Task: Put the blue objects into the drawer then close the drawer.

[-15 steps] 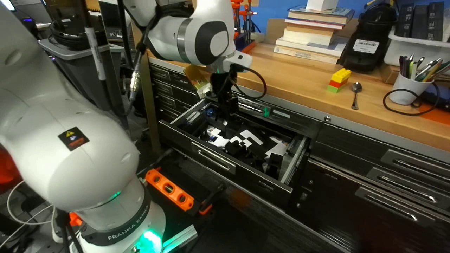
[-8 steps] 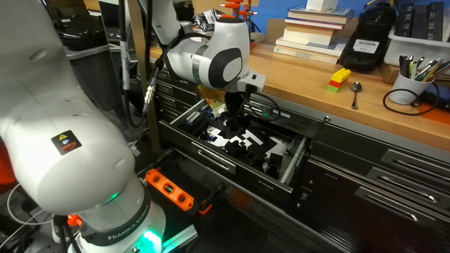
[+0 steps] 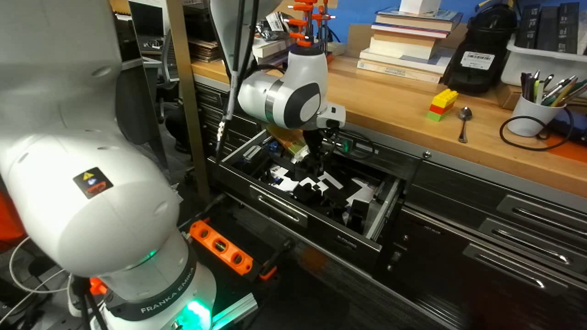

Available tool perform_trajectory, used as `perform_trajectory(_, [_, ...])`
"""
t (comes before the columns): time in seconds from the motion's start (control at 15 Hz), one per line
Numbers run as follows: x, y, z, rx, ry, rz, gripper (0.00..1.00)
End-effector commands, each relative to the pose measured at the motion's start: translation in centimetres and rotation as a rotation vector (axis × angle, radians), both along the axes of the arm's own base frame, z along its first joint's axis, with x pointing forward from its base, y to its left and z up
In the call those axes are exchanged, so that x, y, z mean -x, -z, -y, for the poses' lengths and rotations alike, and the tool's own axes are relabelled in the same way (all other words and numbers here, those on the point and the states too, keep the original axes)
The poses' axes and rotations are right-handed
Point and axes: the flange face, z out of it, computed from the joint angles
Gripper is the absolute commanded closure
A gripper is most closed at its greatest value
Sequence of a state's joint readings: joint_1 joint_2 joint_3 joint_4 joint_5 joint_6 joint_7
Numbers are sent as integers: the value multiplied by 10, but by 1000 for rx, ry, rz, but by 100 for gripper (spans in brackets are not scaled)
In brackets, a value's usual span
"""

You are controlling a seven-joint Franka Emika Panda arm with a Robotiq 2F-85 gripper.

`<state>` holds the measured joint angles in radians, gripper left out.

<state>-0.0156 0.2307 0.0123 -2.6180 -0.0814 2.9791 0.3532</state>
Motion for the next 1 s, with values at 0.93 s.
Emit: perform_trajectory(0.93, [-16,20,-23,11,41,-138,0])
